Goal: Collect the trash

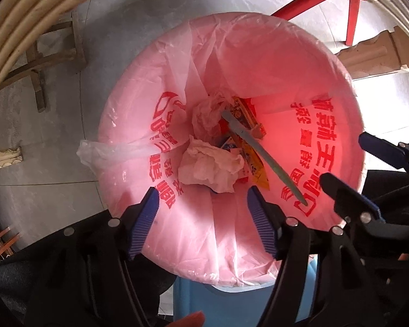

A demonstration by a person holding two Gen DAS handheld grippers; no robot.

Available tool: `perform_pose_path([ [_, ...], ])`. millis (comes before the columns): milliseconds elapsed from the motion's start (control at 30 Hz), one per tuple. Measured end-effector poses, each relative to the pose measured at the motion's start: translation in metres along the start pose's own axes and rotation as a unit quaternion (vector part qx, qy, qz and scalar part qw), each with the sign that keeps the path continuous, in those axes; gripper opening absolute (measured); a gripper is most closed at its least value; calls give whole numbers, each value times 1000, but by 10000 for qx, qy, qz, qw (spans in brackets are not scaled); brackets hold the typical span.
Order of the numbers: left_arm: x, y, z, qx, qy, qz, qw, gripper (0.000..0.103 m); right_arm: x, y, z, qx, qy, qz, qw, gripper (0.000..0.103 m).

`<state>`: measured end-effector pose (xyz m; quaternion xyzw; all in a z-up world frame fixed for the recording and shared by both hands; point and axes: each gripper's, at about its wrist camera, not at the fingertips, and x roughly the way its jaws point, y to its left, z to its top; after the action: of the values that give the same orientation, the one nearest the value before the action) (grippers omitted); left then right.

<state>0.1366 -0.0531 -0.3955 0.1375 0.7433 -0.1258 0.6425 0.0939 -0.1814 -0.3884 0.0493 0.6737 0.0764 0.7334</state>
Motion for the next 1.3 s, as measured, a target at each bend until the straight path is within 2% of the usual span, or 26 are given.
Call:
perform_pose_path([
  [400, -25, -13, -26, 65, -413, 212, 9989, 67, -37, -13, -19, 223, -429, -319, 9983, 64],
  [533, -49, -16, -41, -71, -836, 331, 9959, 67, -54, -14, -29, 320, -610, -433, 9967, 64],
  [667, -77, -25, -56, -199, -1262, 275, 9914, 67, -82, -15, -38, 379, -943, -653, 9927, 64],
  [800, -109, -35, -72, -256, -1747, 215, 9841, 67, -117, -17, -47, 447, -1359, -924, 9854, 74],
  [900, -138, -42, -86, -271, -2163, 159, 9758, 67, -151, -18, -53, 517, -1802, -1029, 9769, 74],
  [967, -159, -45, -94, -292, -2458, 204, 9687, 67, -174, -18, -57, 545, -2088, -1075, 9705, 78],
  [1067, -190, -50, -110, -335, -2889, 193, 9566, 67, -219, -13, -70, 566, -2689, -1182, 9542, 82],
  [1167, -221, -57, -129, -344, -3394, 340, 9394, 67, -256, -10, -83, 629, -3142, -1259, 9389, 86],
  [1233, -243, -61, -143, -357, -3695, 449, 9274, 68, -285, -7, -95, 692, -3530, -1375, 9229, 89],
  [1300, -262, -64, -154, -379, -3938, 544, 9168, 77, -309, -4, -104, 742, -3837, -1480, 9085, 94],
])
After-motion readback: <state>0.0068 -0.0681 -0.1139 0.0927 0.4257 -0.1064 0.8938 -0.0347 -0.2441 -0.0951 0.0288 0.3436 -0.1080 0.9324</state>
